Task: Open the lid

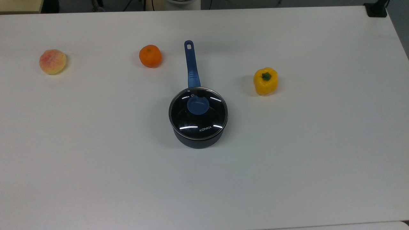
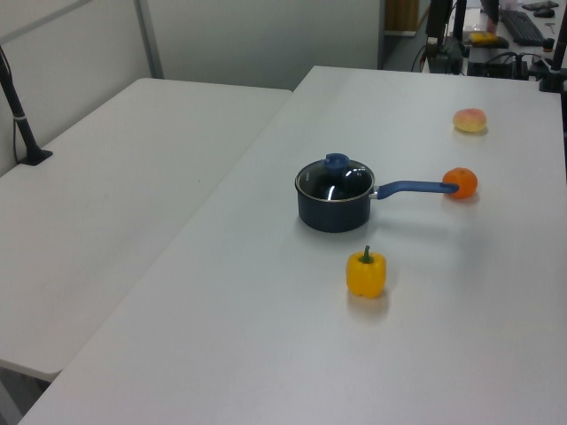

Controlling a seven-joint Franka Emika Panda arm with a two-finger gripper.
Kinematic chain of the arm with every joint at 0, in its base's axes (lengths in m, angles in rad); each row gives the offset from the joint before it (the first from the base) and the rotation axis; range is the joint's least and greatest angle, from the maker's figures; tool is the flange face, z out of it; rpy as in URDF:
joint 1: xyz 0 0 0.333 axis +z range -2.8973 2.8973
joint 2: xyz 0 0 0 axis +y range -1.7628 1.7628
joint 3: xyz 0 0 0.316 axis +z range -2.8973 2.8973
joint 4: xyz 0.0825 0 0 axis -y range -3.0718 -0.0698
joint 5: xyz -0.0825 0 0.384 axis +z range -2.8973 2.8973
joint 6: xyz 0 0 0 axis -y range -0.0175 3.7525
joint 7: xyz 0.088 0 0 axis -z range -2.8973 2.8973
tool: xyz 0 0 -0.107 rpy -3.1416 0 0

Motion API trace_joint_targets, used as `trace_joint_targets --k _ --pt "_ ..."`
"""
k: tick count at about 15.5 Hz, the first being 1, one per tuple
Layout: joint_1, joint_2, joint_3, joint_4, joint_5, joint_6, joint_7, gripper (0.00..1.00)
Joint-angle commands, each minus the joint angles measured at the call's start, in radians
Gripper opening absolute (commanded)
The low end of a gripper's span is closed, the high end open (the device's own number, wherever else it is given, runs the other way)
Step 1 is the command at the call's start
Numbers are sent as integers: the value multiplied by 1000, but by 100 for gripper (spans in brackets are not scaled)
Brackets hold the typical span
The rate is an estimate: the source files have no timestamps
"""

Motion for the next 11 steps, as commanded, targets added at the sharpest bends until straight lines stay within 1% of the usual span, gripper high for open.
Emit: trace_joint_targets --k 1,4,8,11 --pt "20 -13 -14 -29 12 25 -19 100" --pt "28 4 -14 -29 13 29 -15 100" --pt "77 56 -13 -26 12 35 -7 100" --pt "102 83 -8 -31 14 92 16 100"
